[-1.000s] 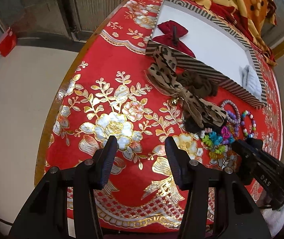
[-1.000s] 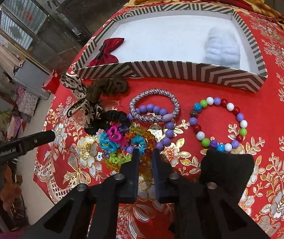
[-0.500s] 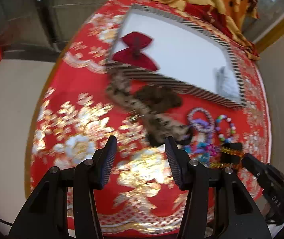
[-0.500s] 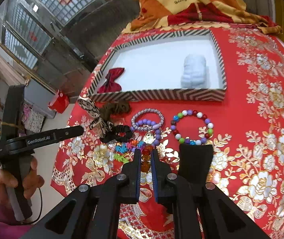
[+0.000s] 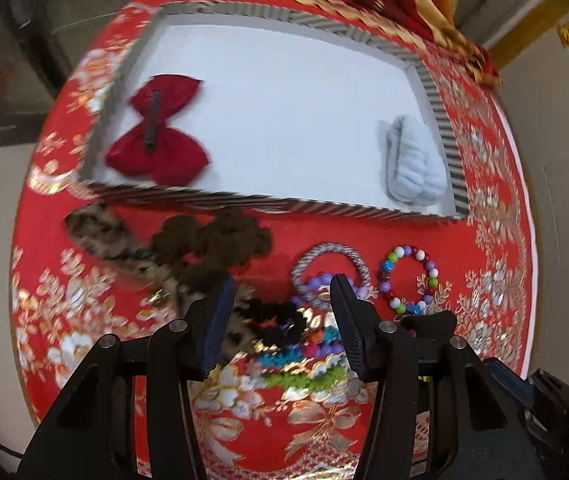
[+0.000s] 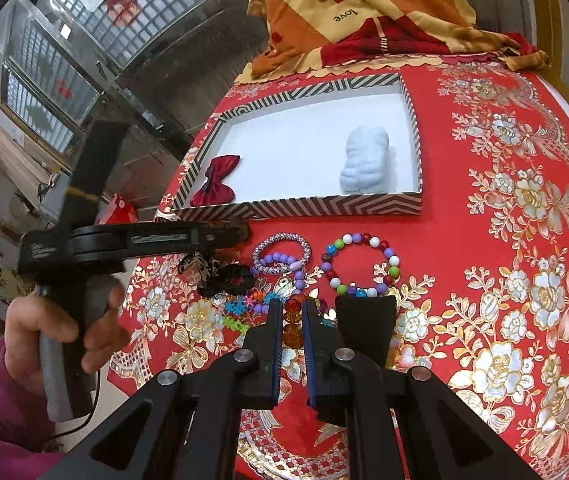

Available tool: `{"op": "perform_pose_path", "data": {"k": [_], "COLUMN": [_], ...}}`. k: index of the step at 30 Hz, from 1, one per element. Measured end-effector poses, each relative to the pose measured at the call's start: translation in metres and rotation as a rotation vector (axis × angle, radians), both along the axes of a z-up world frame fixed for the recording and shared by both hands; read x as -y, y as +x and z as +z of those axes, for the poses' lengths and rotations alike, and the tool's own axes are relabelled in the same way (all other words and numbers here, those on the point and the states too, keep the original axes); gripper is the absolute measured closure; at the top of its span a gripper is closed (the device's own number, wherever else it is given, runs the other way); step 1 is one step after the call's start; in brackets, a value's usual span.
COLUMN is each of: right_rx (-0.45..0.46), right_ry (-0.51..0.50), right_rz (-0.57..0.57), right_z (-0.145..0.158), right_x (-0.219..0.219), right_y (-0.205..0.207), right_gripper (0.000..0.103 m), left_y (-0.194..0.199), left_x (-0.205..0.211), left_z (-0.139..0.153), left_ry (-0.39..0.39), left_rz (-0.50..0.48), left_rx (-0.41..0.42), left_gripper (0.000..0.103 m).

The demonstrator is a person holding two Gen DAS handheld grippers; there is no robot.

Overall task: Organize jewelry
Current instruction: 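Grasp the grey braided bracelet with the left tool while the right tool grasps the rainbow bead bracelet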

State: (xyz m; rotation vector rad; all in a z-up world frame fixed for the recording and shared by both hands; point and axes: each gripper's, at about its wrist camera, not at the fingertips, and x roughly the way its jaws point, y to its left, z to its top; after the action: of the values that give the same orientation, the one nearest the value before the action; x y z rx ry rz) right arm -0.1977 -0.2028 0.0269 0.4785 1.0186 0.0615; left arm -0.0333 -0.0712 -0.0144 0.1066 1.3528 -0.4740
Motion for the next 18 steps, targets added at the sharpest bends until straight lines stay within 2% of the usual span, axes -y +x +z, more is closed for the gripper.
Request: {"op": "perform_pose_path", "data": {"k": [6, 9, 11, 18], "right_rx": [-0.008, -0.013, -0.015, -0.014], "right_ry": [0.014, 0.022, 0.021, 0.033], "right_rz": [-0.001, -0.002, 0.002, 0.01], "right_z": [-0.004, -0.006, -0.007, -0.008], "right_x": [0.002, 0.003, 0.003, 0.003], "right_y": [0.0, 0.001, 0.001, 0.006], "right_gripper": [0.094, 0.094, 0.094, 0.094], "left_y": [-0.002, 0.002, 0.004, 0.008], "left_x": [0.026, 0.037, 0.038, 0.045], "left_z": [-0.005, -0.018, -0.025, -0.042], "left_ry": [0.06, 0.098, 0.125, 0.181], "left_rz": [-0.07, -0.095, -0.098, -0.116], "left_rx": [0.04, 0.025, 0.021, 0.03], "left_gripper": [0.054, 0.055, 0.064, 0.073]}}
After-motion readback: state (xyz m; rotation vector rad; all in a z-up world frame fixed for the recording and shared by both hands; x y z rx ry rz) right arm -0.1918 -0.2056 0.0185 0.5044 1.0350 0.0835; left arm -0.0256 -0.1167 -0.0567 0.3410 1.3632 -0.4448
